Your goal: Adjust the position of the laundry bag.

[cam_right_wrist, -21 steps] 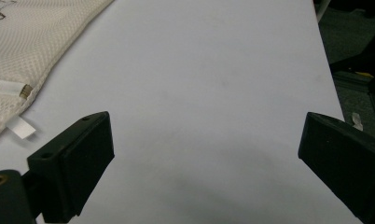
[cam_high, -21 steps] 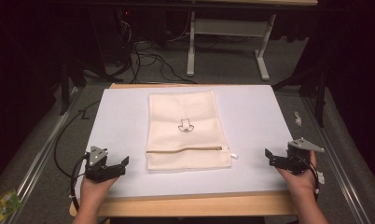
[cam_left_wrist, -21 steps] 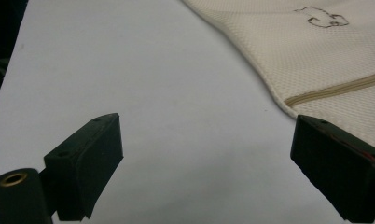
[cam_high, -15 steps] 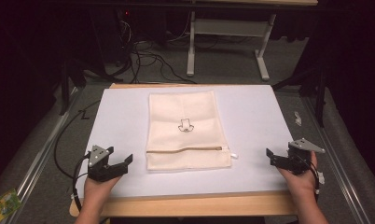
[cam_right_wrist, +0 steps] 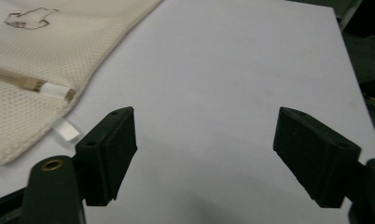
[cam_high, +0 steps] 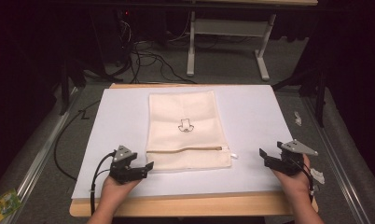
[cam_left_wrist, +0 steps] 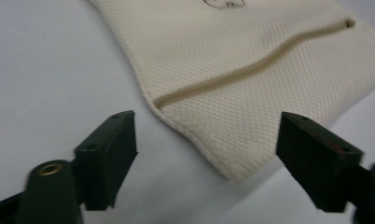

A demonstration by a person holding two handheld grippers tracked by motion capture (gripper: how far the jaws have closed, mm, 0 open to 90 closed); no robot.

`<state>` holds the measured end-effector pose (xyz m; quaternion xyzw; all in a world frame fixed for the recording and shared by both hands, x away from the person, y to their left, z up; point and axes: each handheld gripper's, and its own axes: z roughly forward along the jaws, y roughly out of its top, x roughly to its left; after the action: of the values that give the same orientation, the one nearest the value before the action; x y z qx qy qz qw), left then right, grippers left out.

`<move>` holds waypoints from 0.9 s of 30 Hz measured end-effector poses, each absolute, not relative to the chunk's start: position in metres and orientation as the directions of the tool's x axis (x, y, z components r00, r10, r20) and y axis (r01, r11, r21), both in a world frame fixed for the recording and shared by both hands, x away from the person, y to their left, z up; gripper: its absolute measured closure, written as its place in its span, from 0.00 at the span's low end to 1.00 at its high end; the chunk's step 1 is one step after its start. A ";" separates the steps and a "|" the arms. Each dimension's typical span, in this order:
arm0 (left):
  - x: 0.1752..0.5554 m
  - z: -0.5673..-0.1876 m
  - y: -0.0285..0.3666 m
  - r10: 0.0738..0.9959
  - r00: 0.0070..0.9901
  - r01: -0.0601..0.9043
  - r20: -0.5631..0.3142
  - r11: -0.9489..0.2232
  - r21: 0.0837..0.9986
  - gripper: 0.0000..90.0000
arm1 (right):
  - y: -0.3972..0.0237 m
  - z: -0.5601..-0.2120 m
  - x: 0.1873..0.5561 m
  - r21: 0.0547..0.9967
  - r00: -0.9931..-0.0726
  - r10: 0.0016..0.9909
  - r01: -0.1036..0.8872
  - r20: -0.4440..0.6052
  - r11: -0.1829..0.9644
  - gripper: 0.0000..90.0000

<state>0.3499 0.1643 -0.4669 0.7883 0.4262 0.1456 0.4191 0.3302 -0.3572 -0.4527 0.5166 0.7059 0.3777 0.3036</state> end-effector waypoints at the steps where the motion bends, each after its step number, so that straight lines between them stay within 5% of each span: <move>1: 0.349 -0.466 0.161 0.791 0.603 0.537 -0.098 -0.313 0.783 0.36 | -0.354 -0.453 0.330 0.849 -0.294 0.955 0.494 -0.039 0.187 0.26; 4: 0.350 -0.467 0.157 0.789 0.606 0.547 -0.102 -0.321 0.773 0.48 | -0.344 -0.454 0.330 0.845 -0.321 0.947 0.498 -0.031 0.196 0.30; 8: 0.354 -0.475 0.152 0.785 0.617 0.554 -0.055 -0.384 0.738 0.52 | -0.326 -0.456 0.334 0.843 -0.346 0.938 0.496 -0.025 0.205 0.32; 15: 0.348 -0.479 0.146 0.721 0.692 0.506 -0.025 -0.460 0.729 0.93 | -0.295 -0.455 0.336 0.833 -0.413 0.911 0.502 -0.004 0.231 0.39; 27: 0.333 -0.472 0.137 0.636 0.771 0.458 -0.003 -0.552 0.697 0.96 | -0.267 -0.459 0.345 0.788 -0.445 0.893 0.573 0.067 0.226 0.55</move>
<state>0.3329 0.1372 -0.4724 0.8718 0.3138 0.1258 0.3545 0.3453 -0.2666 -0.4589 0.4851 0.7555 0.3895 0.2055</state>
